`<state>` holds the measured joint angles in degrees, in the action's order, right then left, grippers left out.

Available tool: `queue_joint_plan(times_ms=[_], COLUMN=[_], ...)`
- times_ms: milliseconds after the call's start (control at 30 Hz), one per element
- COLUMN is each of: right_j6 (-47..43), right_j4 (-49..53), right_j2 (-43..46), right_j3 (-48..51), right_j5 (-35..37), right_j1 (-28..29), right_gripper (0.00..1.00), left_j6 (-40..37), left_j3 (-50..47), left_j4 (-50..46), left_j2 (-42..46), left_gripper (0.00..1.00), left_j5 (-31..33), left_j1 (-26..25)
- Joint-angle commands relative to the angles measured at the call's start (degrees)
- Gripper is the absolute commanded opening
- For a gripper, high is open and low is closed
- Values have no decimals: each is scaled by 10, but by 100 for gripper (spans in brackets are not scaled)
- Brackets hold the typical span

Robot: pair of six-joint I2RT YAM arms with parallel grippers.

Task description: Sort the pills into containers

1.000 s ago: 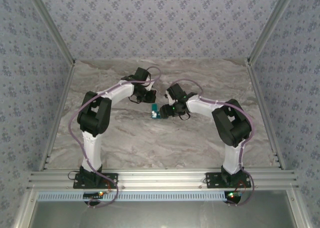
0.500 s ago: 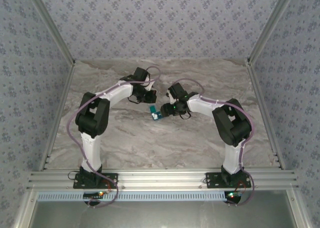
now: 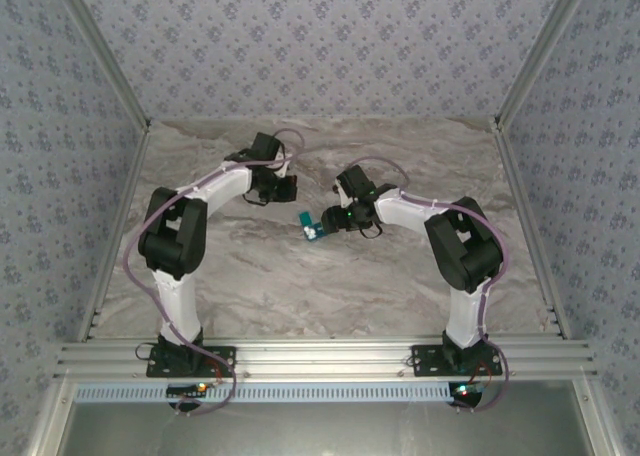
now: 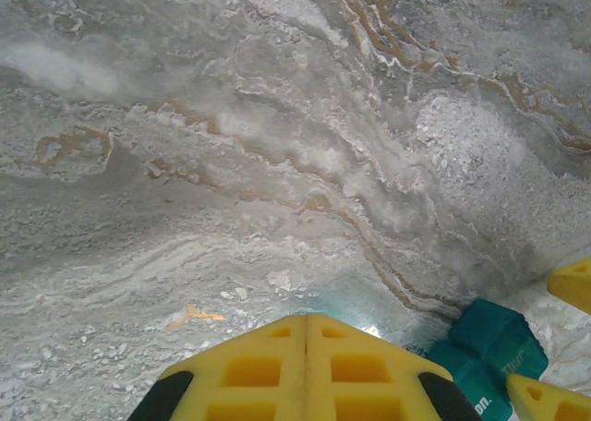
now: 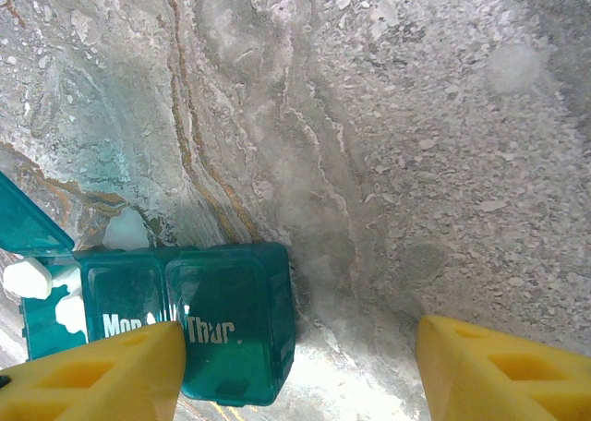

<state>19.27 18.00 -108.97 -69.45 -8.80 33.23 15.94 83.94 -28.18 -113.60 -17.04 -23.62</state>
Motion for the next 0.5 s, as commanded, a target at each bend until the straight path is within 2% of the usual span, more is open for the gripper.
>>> queue_joint_plan(times_ms=[0, 467], right_j6=[12, 15], right_j4=[6, 3], right_j2=[-14, -17], right_j3=[6, 6], right_j5=[5, 5], right_j1=[-4, -4], right_gripper=[68, 68], left_j6=[5, 4], left_j3=[4, 19], left_j4=[-10, -35], left_j2=[-11, -38], left_gripper=[0, 0], left_j5=[-22, -87], left_j1=[-4, -5])
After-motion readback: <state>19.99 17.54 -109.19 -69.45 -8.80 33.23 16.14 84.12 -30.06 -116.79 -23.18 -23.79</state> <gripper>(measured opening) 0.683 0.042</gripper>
